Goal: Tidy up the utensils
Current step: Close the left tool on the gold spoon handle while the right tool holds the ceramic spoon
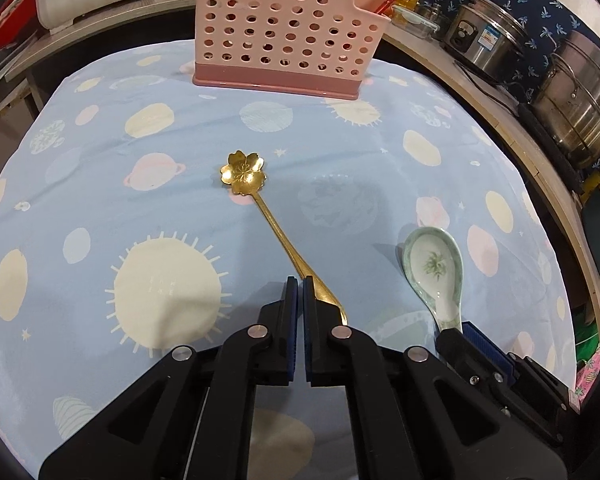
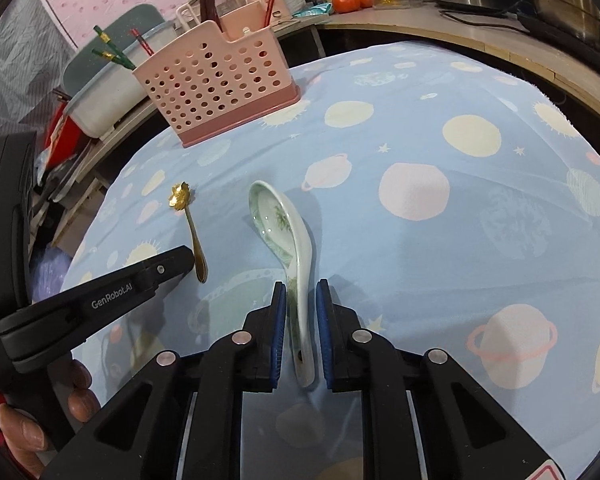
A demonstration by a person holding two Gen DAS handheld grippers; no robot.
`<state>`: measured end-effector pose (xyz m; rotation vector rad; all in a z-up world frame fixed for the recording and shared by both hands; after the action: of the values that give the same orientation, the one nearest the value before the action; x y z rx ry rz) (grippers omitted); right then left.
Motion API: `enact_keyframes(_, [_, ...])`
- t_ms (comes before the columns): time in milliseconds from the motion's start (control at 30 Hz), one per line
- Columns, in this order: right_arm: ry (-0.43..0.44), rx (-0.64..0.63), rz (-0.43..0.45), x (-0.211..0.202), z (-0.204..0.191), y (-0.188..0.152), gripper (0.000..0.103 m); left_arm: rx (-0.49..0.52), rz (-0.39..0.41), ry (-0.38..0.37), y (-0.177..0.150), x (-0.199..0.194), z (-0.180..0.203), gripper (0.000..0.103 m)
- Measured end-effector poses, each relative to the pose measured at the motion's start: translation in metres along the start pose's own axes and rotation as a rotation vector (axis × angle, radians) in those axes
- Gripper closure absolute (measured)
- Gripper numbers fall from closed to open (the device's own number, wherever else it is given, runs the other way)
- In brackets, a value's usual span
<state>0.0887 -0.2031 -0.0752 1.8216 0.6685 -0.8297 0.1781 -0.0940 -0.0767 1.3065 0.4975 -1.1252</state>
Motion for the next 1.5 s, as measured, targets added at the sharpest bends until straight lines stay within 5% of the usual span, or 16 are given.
enact_keyframes(267, [-0.012, -0.005, 0.011, 0.000, 0.000, -0.001, 0.094, -0.072, -0.010, -0.044, 0.005, -0.003, -0.010, 0.101])
enact_keyframes(500, [-0.008, 0.004, 0.009, 0.001, -0.001, -0.001, 0.094, -0.067, -0.002, -0.033, 0.015, 0.009, 0.002, 0.085])
enact_keyframes(700, [-0.008, 0.004, 0.008, 0.000, 0.000, -0.001, 0.094, -0.042, 0.007, -0.014, 0.006, 0.004, -0.005, 0.103])
enact_keyframes(1133, [-0.001, 0.021, 0.015, -0.006, -0.001, -0.005, 0.094, -0.086, 0.008, -0.062, -0.009, -0.022, -0.023, 0.103])
enact_keyframes(1167, [-0.003, 0.023, 0.019, -0.008, 0.000, -0.004, 0.095, -0.093, 0.004, -0.078, -0.006, -0.020, -0.019, 0.100])
enact_keyframes(1267, [-0.006, 0.027, 0.023, -0.010, 0.002, -0.002, 0.095, -0.097, 0.002, -0.075, 0.003, -0.010, -0.007, 0.068])
enact_keyframes(1333, [-0.004, 0.029, 0.021, -0.010, 0.004, -0.001, 0.095, -0.076, 0.004, -0.063, 0.008, -0.002, 0.004, 0.063])
enact_keyframes(1433, [-0.003, 0.029, 0.018, -0.009, 0.005, -0.001, 0.095, -0.023, 0.011, 0.013, 0.009, 0.007, 0.015, 0.066])
enact_keyframes(1500, [-0.001, 0.029, 0.017, -0.009, 0.005, -0.001, 0.095, 0.007, 0.017, 0.048, 0.006, 0.007, 0.015, 0.090])
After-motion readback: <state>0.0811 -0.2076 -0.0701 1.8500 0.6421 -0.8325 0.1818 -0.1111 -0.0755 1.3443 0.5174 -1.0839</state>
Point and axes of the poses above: each gripper's, at about its wrist camera, not at the fingertips, and x roughly the way its jaws point, z to its right, y to its top, the point moved 4 cm from there along x, roughly the way its jaws point, and after that the axes turned 2 degrees about -y, right-handed, at the moved point
